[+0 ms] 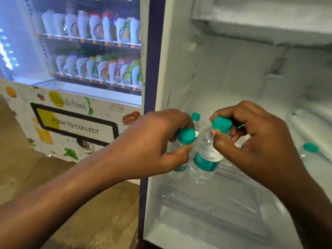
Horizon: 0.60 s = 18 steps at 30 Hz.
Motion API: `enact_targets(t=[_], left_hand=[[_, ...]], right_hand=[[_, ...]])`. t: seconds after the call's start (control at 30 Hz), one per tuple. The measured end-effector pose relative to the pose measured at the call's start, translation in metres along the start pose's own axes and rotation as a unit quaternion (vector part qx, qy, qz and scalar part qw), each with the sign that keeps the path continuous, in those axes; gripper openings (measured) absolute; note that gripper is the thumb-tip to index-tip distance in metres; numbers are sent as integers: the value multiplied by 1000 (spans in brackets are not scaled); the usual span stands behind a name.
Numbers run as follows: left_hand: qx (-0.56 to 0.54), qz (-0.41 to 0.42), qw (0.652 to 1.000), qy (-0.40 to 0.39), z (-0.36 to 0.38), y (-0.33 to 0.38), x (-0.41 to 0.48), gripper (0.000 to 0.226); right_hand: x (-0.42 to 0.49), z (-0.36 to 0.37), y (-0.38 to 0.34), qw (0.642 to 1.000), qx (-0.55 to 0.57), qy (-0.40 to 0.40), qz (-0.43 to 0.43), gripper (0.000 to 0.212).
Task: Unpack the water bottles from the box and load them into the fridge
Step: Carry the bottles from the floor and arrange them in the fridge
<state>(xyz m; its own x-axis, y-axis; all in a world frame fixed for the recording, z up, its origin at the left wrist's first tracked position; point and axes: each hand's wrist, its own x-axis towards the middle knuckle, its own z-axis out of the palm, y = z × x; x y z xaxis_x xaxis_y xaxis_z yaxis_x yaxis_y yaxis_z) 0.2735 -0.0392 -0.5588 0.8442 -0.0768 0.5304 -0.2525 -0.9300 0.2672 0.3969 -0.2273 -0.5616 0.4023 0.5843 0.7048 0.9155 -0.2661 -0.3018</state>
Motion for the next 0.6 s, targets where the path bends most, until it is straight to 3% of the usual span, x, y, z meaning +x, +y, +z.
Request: enact_targets(t=[0.17,0.33,0.43,0.6], left_hand=[[41,47,994,95,-13,15,69,26],[95,21,985,146,3,8,137,26],[102,-18,986,129,26,-3,173,26],[113,-118,986,29,66,-33,213,31]], right_hand=[[42,-45,22,994,-65,85,10,29],[85,-57,52,981,-128,130,58,29],[107,-44,75,975,-180,98,90,30],[128,-2,118,960,-212,5,181,33]])
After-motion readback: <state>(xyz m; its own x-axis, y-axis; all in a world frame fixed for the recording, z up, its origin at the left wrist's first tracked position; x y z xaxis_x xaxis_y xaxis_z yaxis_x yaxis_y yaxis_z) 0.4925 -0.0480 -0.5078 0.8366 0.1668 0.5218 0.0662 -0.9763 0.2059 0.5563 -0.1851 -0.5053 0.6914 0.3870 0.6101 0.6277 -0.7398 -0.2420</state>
